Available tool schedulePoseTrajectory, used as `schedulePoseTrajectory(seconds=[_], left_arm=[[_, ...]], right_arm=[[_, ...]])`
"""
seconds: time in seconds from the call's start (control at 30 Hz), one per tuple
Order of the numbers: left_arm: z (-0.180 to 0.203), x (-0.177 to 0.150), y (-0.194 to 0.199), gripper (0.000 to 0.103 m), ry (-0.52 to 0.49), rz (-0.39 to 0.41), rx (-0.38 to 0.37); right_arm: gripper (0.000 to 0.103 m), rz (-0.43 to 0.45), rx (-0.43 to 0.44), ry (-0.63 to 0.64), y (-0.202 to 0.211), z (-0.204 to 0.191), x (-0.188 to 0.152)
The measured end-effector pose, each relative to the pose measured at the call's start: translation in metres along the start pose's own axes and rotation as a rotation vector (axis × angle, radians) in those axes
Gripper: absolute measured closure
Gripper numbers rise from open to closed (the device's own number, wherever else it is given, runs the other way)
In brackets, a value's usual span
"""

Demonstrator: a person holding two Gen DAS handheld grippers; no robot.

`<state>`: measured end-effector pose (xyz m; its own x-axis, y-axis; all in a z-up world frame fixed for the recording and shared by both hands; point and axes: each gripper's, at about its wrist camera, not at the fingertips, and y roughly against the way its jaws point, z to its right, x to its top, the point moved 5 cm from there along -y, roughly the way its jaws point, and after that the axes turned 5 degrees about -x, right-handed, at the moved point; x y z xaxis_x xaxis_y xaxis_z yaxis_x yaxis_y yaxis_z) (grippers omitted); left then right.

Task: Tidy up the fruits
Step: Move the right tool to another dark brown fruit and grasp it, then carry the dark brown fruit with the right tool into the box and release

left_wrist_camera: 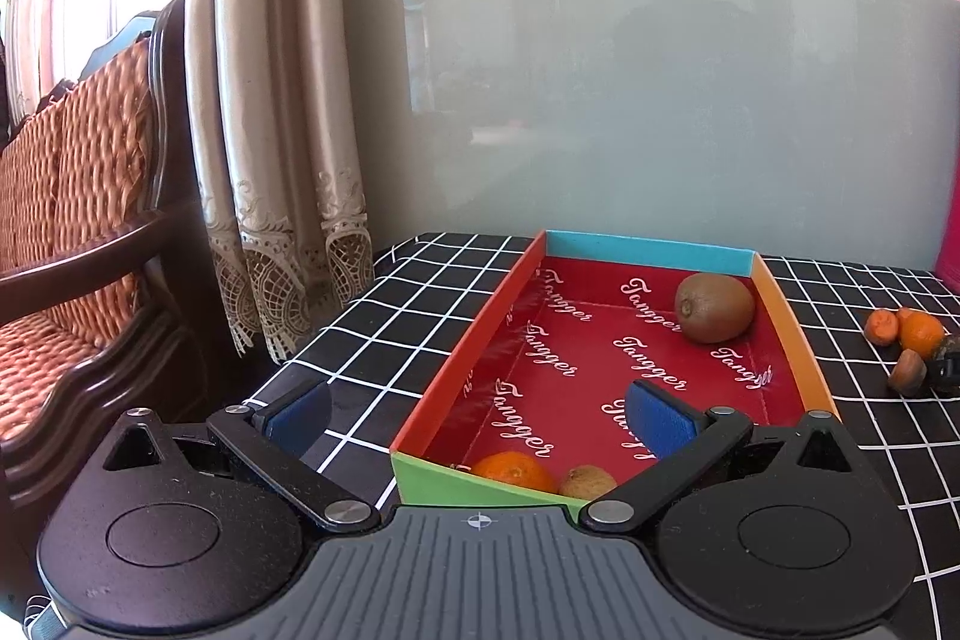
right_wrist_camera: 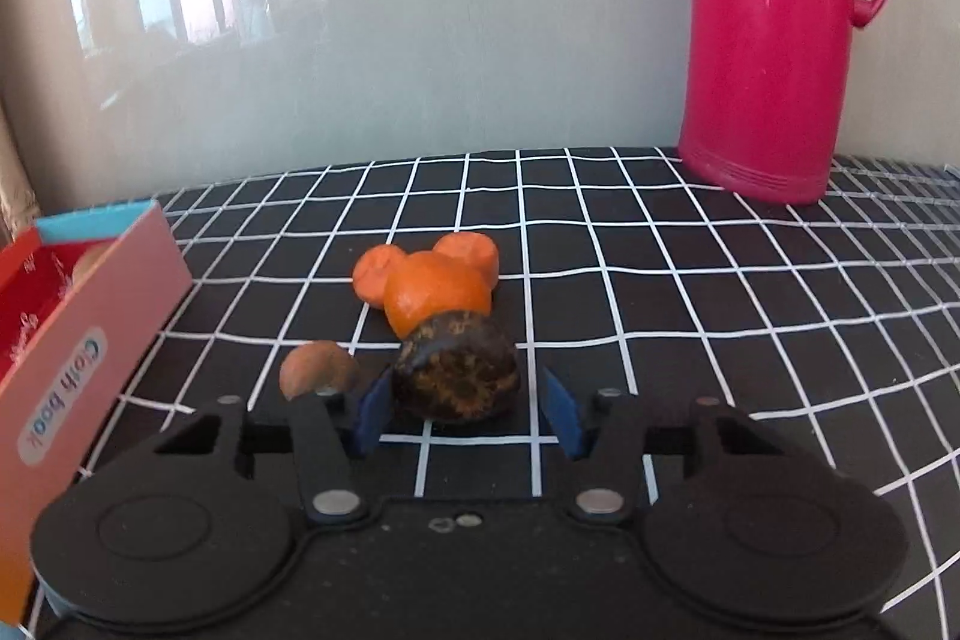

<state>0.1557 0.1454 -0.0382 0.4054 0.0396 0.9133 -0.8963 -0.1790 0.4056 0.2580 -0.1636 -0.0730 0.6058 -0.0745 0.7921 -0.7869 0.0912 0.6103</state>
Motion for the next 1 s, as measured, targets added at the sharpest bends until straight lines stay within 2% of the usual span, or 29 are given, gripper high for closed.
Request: schedulePoseTrajectory(seconds=[0.1,1.0], left_arm=[[0.001,-0.001,0.0,0.0,-0.005,0.0,0.0],[-0.011,-0.003,0.001,0.0,0.022,0.001,0.038]], right_arm=[[0.06,0.006,0.004,0.006,0.002,-0.003,-0.001],[0.061,0.065,0.015,0.041,0.039,-0.01,0.008]])
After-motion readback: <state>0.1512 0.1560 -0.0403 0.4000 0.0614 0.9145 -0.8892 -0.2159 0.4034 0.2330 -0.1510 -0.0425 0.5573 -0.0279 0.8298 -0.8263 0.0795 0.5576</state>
